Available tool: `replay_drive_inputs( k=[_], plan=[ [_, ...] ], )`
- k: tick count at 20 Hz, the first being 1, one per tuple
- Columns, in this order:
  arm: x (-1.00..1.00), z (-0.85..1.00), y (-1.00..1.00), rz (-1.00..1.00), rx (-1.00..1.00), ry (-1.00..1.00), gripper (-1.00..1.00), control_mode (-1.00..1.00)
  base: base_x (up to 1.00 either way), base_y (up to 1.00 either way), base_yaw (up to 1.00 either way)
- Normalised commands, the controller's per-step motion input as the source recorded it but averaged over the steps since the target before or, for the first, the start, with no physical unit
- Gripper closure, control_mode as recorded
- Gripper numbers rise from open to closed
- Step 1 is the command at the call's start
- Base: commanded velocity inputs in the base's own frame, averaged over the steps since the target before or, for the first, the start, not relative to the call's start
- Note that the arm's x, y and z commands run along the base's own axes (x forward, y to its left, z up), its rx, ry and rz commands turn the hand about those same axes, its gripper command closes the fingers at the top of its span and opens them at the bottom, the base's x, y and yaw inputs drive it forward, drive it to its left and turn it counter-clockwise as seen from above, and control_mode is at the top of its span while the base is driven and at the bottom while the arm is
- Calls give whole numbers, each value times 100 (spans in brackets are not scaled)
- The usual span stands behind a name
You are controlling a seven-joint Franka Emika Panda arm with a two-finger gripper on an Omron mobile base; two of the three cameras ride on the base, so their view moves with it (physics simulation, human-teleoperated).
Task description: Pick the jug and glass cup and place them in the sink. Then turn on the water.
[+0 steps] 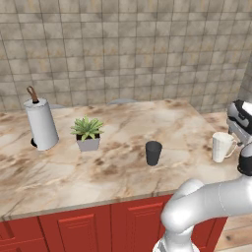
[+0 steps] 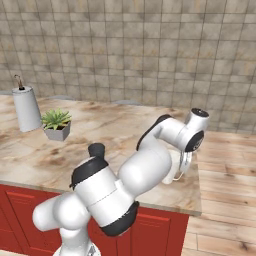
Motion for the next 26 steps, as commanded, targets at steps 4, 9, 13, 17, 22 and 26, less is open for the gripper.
replay_drive_inputs(
  k=[4, 9, 13, 17, 22, 26],
  plan=[
    [0, 0, 0, 0, 0, 7, -100, -100, 0, 0, 0],
    [0, 0, 0, 0, 0, 7, -100, -100, 0, 0, 0],
    [0, 0, 0, 0, 0, 5, -100, -100, 0, 0, 0],
    [0, 0, 0, -1, 0, 2, -100, -100, 0, 0, 0],
    [-6, 0, 0, -2, 0, 0, -100, -100, 0, 0, 0],
    [-12, 0, 0, -5, 0, 0, -100, -100, 0, 0, 0]
  ],
)
